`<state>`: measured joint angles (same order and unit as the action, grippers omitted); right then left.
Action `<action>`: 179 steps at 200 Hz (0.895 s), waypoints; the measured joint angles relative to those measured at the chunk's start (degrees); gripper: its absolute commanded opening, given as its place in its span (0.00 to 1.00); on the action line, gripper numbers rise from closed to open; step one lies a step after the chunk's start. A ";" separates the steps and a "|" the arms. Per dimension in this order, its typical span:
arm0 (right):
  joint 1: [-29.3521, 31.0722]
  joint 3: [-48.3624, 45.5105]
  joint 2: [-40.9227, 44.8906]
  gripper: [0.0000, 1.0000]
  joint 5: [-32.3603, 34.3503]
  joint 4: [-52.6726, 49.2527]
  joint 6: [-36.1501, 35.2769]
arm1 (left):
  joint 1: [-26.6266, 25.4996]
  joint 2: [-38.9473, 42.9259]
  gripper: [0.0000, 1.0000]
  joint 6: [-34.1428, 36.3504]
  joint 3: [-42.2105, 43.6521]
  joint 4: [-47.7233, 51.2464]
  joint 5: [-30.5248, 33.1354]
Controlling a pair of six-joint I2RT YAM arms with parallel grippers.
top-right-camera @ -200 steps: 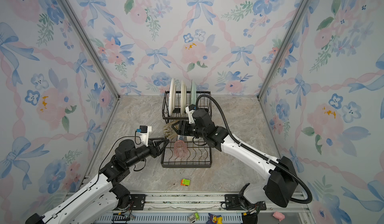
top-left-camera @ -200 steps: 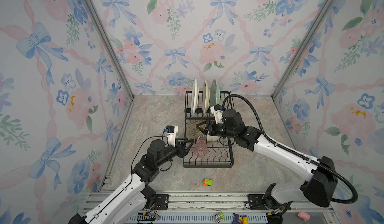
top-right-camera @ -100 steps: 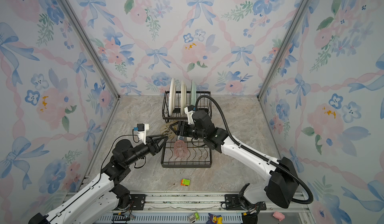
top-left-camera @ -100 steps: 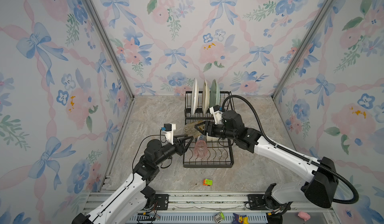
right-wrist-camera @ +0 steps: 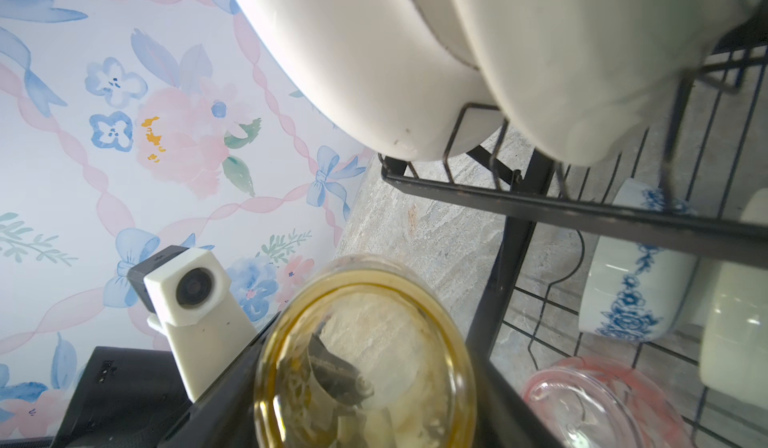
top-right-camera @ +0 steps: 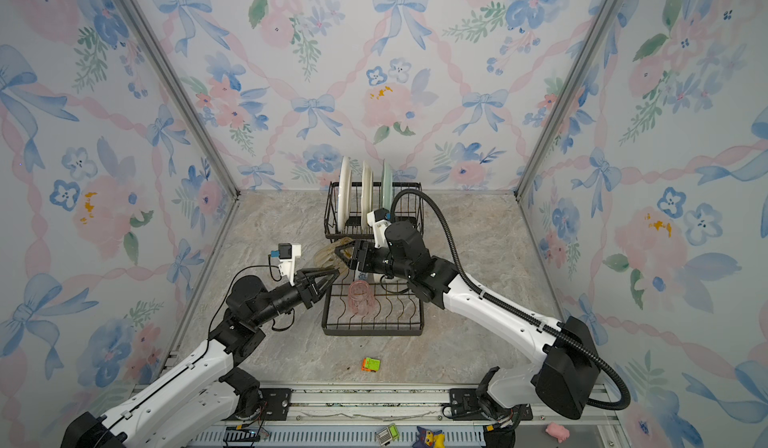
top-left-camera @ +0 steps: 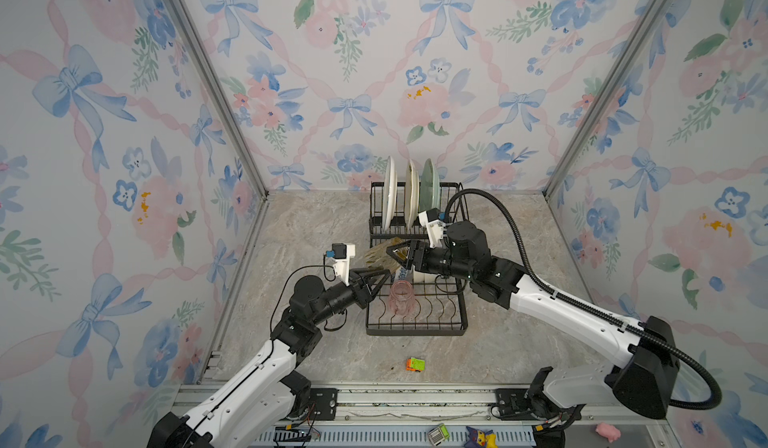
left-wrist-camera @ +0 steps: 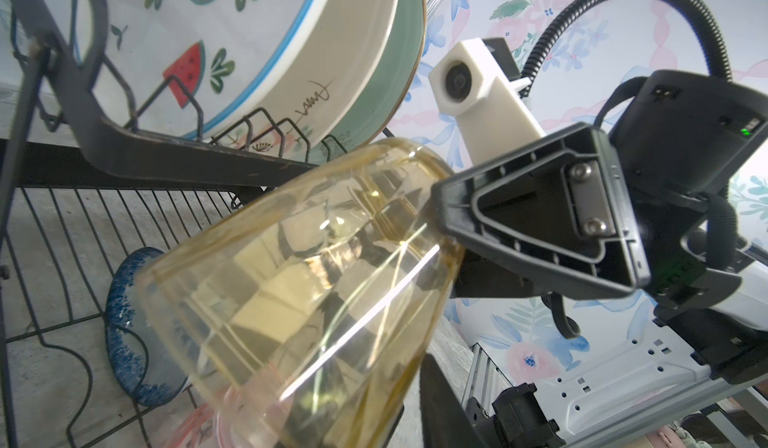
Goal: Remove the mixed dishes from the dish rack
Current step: 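Close the left gripper on the amber glass held by the right gripper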
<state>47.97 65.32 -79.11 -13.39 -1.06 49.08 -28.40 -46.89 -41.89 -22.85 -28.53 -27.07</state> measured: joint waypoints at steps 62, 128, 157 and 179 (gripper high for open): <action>0.11 -0.39 0.00 0.49 0.17 0.92 0.33 | 0.20 0.11 0.34 -0.42 0.00 -0.20 0.44; 1.25 -0.79 0.00 0.49 0.33 2.89 1.38 | 1.51 4.74 0.28 -2.29 1.64 -0.42 2.36; 1.25 -0.92 0.00 0.49 1.25 3.96 1.99 | 1.73 4.72 0.21 -3.06 1.75 -1.20 1.29; 1.25 -0.92 -0.02 0.49 1.68 4.35 2.03 | 1.73 4.28 0.21 -3.21 1.75 -1.88 1.01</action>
<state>49.21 64.40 -79.13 -11.70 3.29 51.11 -26.68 -42.61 -45.10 -21.10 -30.41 -26.06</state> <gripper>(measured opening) 0.675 0.212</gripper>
